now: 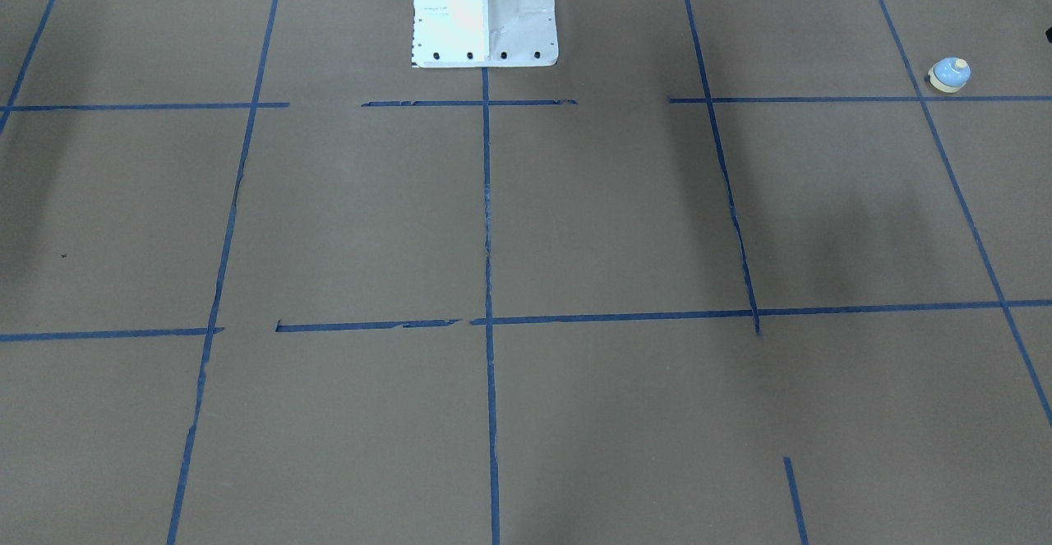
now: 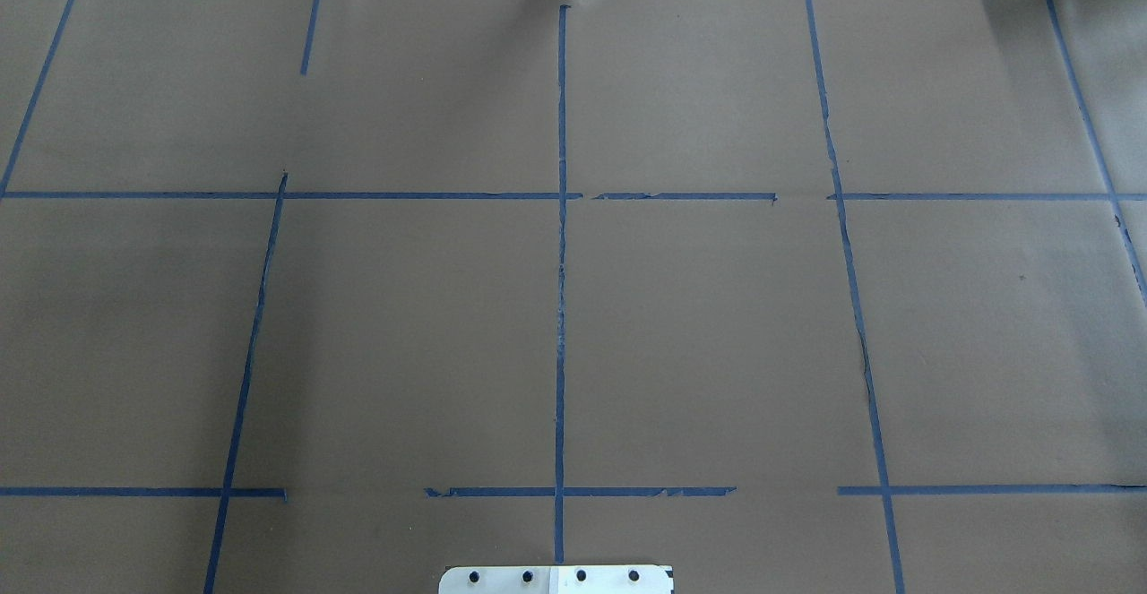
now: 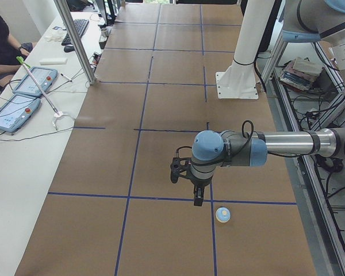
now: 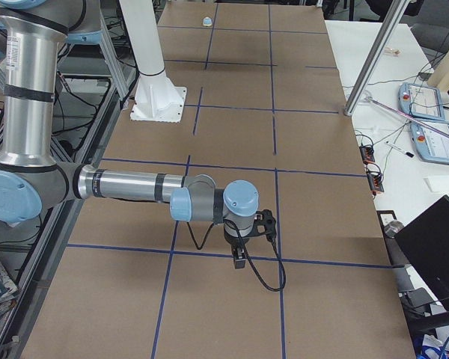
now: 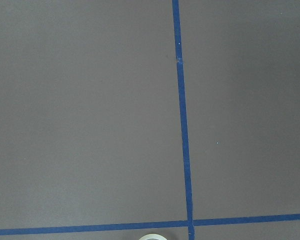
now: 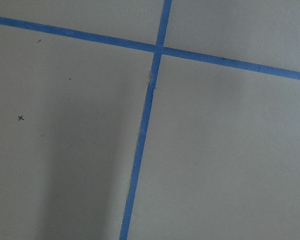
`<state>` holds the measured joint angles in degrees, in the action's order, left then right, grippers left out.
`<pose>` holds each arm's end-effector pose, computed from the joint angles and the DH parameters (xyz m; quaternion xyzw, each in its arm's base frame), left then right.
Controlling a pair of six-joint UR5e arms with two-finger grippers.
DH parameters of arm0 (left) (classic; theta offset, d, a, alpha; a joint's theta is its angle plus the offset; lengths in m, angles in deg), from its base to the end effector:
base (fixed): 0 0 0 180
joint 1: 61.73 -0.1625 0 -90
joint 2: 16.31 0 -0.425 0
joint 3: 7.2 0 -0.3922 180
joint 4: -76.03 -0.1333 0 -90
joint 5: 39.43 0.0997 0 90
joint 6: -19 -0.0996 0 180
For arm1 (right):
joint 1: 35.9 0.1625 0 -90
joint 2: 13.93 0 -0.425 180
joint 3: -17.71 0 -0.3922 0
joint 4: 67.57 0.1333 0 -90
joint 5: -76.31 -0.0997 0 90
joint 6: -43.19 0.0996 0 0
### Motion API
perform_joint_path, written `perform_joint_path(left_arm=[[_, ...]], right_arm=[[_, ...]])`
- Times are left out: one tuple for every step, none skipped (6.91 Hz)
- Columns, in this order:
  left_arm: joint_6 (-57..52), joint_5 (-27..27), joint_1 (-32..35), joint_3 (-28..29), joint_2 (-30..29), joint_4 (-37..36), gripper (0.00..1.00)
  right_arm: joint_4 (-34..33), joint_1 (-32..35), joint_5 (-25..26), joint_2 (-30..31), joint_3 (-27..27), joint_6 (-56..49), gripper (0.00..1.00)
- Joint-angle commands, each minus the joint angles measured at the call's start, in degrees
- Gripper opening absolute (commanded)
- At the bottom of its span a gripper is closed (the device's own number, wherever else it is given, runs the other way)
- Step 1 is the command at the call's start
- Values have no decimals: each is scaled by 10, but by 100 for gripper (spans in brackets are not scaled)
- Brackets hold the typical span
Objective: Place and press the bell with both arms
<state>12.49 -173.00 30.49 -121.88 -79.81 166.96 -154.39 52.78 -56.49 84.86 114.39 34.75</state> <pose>-0.0763 -0.2982 0.6290 0.0211 0.3706 0.0319 0.9280 0.0557 -0.4294 0.6682 0.0313 -0.3636 -0.0826 0.9274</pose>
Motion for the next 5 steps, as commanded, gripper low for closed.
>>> perform_joint_path(left_arm=[[3, -1, -6, 4, -34, 15, 100], [4, 0, -6, 10, -85, 33, 100], [1, -15, -5, 9, -83, 40, 100], [2, -47, -11, 6, -84, 43, 100], [7, -110, -47, 13, -82, 39, 100]], right_arm=[[1, 0, 0, 0, 0, 0, 100], [1, 0, 1, 0, 0, 0, 100], [1, 0, 0, 0, 0, 0, 100], [1, -1, 0, 0, 0, 0, 100], [1, 0, -1, 0, 3, 0, 100]])
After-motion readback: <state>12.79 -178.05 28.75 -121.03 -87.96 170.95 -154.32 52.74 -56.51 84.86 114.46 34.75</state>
